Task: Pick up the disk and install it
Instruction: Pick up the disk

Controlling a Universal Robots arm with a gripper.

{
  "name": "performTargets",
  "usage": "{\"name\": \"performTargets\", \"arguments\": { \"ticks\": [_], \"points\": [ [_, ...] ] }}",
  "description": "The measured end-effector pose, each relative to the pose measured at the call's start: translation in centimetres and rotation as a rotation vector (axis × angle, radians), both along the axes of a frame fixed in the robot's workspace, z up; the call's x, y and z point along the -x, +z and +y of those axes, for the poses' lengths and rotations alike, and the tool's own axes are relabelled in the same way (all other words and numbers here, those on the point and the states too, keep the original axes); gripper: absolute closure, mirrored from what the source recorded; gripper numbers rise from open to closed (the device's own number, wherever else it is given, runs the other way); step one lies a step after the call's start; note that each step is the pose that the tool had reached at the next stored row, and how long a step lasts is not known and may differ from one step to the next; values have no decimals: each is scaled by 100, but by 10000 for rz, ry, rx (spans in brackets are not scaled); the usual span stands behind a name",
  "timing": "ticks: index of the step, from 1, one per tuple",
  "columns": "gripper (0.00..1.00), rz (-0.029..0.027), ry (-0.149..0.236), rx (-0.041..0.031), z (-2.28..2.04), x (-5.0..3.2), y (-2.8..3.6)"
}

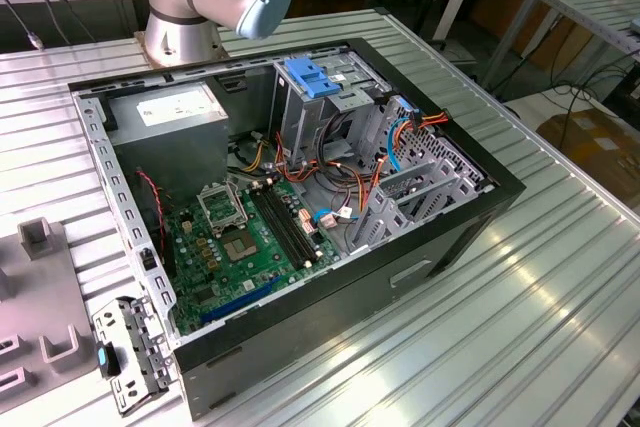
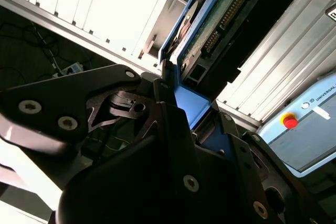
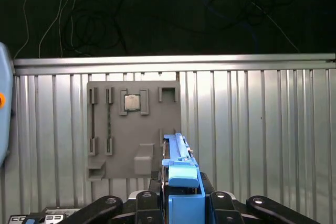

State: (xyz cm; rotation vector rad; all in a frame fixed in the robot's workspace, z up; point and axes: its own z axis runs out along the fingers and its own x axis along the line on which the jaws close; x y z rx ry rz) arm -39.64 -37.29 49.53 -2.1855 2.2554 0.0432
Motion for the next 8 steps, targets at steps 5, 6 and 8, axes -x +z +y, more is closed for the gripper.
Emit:
{"name": "performTargets", "arguments": {
  "ticks": [5,6,8],
  "points": [
    [63,0,1,0,0,-85,0],
    [63,0,0,0,0,-109,0],
    [63,0,1,0,0,-135,0]
  ]
}}
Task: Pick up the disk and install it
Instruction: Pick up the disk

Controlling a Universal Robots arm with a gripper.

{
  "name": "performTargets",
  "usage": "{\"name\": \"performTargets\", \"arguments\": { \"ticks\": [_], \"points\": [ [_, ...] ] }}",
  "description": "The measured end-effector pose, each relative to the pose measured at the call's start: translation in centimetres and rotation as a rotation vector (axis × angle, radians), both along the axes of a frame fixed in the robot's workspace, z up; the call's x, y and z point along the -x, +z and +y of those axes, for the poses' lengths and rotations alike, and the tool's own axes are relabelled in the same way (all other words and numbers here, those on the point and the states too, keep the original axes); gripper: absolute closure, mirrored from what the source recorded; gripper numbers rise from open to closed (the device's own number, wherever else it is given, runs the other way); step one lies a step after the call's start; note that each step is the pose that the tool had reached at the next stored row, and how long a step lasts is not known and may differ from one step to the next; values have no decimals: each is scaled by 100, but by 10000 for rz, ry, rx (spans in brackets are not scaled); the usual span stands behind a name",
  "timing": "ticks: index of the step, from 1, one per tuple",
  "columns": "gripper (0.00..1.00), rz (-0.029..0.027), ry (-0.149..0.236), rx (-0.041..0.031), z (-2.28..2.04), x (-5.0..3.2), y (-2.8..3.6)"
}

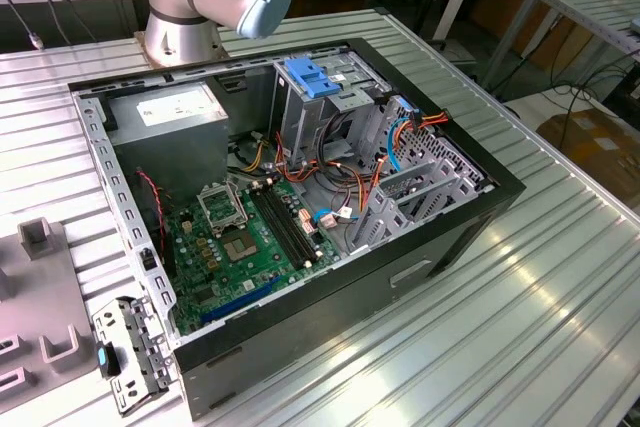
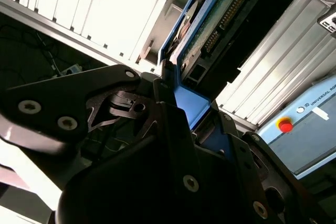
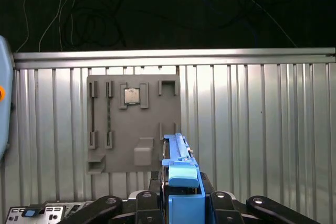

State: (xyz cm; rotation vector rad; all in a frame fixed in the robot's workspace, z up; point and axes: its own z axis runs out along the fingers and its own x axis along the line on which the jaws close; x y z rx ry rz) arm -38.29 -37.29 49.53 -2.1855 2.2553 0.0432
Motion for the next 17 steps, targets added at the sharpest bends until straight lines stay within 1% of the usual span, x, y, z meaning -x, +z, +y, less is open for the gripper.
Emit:
{"name": "performTargets", "arguments": {
  "ticks": [1,5,9,13,16,17],
  "points": [
    [63,0,0,0,0,-28,0],
    [63,0,-1,0,0,-79,0],
    [63,0,0,0,0,-160,0],
    [63,0,0,0,0,-212,0],
    [63,1,0,0,0,-287,0],
    [63,1,0,0,0,-300,0]
  ]
}}
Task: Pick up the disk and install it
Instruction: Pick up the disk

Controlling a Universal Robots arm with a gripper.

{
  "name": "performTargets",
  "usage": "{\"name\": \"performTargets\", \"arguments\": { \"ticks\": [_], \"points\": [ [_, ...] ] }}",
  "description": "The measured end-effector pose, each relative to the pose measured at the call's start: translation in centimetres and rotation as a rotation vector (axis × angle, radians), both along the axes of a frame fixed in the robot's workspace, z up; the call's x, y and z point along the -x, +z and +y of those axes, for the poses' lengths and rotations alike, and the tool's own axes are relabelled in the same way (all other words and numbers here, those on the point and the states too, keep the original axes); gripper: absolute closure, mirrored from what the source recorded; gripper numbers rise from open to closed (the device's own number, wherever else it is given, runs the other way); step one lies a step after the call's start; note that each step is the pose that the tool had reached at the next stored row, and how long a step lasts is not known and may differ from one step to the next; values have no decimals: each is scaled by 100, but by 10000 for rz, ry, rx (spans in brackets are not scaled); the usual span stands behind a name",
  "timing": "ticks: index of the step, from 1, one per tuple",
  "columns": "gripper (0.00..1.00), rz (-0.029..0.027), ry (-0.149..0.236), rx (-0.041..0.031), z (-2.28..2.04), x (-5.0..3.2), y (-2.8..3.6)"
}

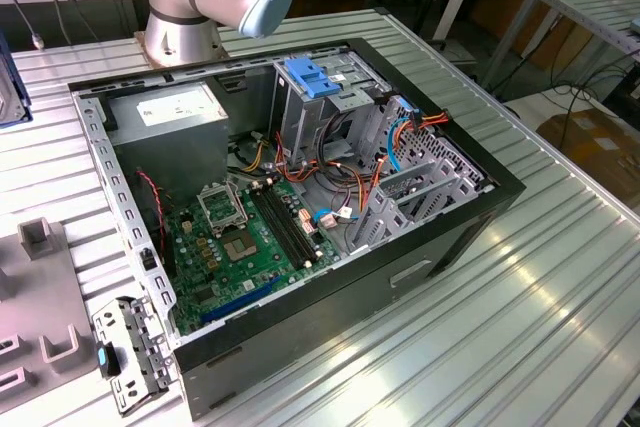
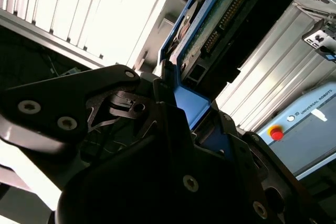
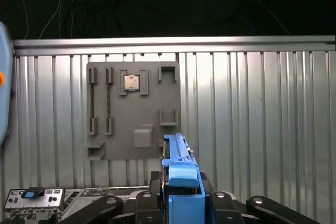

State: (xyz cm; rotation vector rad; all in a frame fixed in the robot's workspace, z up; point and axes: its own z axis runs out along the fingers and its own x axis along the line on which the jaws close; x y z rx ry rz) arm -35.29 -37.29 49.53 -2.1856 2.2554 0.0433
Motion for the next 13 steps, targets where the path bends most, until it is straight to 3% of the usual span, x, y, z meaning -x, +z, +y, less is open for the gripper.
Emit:
{"name": "performTargets", "arguments": {
  "ticks": [13],
  "points": [
    [63,0,0,1,0,-201,0]
  ]
}}
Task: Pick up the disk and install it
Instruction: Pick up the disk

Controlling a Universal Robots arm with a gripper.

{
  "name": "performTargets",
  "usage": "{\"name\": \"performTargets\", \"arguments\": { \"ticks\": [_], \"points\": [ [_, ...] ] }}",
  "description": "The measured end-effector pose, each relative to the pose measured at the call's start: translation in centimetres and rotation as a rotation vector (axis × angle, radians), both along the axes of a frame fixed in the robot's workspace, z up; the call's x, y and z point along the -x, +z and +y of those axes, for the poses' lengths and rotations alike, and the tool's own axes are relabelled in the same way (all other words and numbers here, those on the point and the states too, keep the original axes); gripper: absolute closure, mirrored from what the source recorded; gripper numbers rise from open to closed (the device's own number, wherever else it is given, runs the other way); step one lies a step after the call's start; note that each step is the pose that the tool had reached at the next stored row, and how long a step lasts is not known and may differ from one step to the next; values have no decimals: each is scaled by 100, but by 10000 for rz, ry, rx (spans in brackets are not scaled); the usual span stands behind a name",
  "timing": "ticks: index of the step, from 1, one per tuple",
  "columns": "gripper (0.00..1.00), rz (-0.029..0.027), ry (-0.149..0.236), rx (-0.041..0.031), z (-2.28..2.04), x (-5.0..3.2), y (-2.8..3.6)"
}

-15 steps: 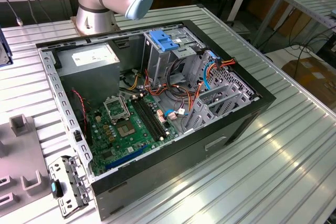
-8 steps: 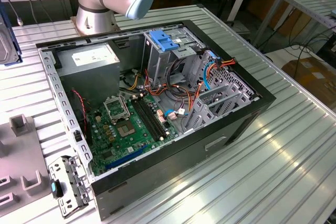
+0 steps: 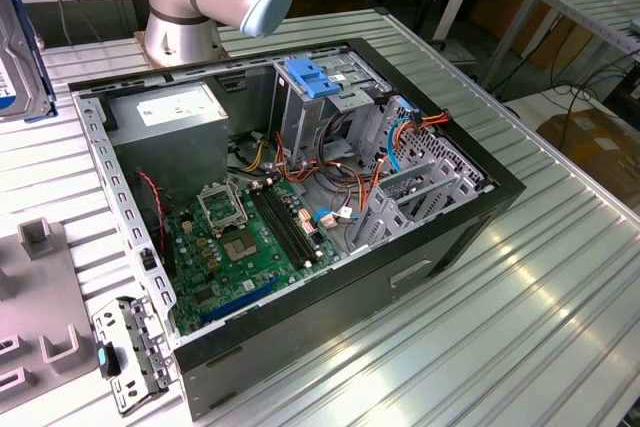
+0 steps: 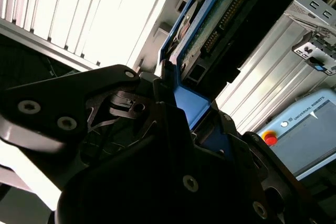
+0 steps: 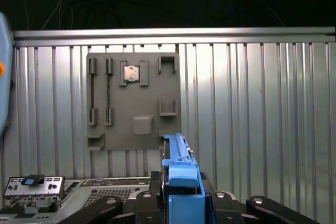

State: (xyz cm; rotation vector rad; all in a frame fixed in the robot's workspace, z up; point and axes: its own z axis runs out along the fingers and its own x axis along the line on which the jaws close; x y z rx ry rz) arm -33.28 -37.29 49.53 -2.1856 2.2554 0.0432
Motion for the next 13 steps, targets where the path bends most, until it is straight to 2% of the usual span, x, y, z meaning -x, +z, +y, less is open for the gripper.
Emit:
{"name": "performTargets", "arguments": {
  "ticks": [13],
  "points": [
    [63,0,0,0,0,-211,0]
  ]
}}
